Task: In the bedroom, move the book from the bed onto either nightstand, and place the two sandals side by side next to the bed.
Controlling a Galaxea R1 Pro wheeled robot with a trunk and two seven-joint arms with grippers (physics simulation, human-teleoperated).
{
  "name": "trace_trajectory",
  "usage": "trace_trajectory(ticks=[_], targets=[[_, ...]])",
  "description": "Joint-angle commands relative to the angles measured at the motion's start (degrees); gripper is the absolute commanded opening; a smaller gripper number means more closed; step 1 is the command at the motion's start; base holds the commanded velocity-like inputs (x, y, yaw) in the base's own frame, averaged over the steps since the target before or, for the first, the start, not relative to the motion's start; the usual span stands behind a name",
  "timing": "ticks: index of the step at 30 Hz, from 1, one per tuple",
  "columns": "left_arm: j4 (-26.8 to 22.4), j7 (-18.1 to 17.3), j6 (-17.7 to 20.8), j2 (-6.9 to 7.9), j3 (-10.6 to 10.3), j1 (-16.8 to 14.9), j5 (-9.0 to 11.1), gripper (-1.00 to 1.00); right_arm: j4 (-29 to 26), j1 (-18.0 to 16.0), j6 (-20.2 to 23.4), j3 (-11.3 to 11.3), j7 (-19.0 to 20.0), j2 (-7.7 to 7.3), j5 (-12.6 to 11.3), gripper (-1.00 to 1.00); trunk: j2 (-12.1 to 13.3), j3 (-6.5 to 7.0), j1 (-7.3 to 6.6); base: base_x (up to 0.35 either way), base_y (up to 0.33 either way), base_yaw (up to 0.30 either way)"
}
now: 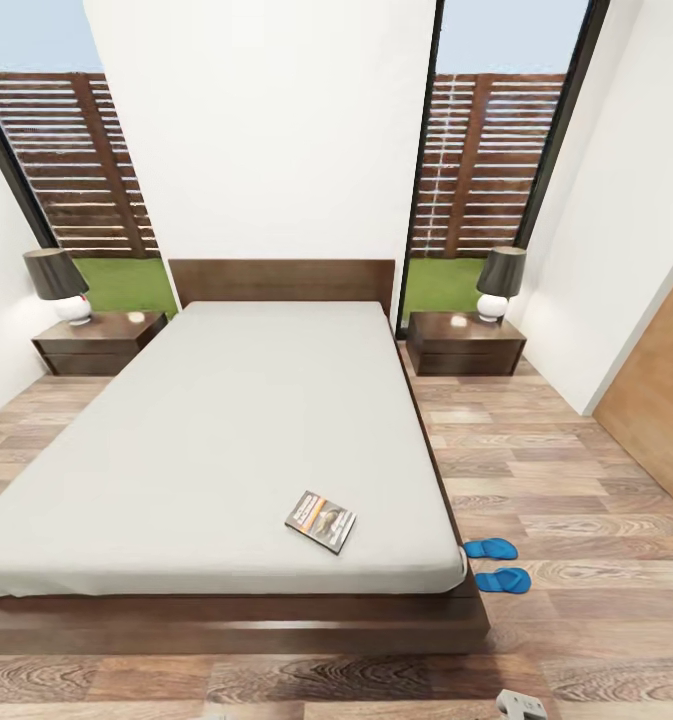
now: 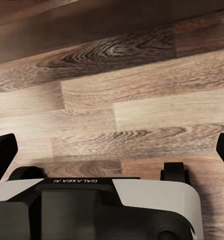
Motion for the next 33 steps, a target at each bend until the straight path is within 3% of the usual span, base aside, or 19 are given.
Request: trace_trajectory(ticks=[1,33], targets=[[0.08,-0.53,-0.06,0.01,0.34,-0.04,0.49,1.00,-0.02,-0.03,0.12,-0.45,0.25,-0.01,0.31,1.00,0.37,0.13,-0.22,0.000,0.000,0.000],[0.08,-0.61,-0.06,-0.08,0.34,-0.04,0.40,1.00,-0.02,-0.03,-0.06,-0.42,0.89,-0.01,0.31,1.00,13.21,5.87,-7.25,0.000,0.000,0.000]])
